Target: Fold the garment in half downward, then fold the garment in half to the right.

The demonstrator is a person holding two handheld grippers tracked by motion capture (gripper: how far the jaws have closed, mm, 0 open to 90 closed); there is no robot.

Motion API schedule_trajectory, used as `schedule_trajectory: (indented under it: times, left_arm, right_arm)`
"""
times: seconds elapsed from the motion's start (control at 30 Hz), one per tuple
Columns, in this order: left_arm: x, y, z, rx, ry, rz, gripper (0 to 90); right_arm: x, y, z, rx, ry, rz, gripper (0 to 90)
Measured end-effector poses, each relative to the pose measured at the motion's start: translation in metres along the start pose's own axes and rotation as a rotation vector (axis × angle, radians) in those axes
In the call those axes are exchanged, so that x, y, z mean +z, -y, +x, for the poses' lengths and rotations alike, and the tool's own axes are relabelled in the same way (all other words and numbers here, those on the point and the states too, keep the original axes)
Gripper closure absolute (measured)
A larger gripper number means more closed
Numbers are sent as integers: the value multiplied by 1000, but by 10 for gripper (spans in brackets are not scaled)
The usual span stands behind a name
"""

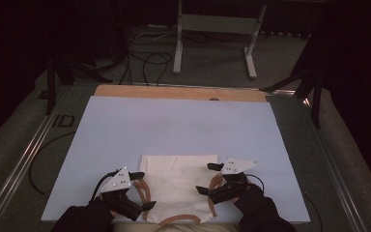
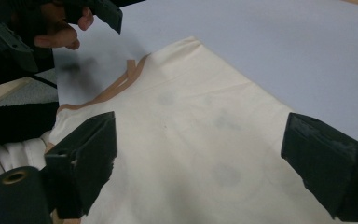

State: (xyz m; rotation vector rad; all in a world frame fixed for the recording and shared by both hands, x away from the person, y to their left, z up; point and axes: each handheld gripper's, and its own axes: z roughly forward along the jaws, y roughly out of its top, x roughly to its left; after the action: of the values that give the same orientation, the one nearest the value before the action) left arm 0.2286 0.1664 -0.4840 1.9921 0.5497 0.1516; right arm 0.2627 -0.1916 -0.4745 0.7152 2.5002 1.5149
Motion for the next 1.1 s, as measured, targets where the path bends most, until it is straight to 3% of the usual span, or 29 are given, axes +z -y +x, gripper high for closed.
schedule_trajectory:
  times: [0.23, 0.77, 1.1]
  left_arm:
    - [-3, 1, 2, 8, -32, -23, 2]
    - [-2, 4, 1, -5, -7, -17, 3]
    - [-9, 0, -3, 13, 4, -43, 2]
  right_arm:
    - [4, 0, -2, 12, -72, 15, 94]
    - [5, -2, -3, -16, -47, -9, 89]
    - [0, -24, -7, -34, -41, -27, 89]
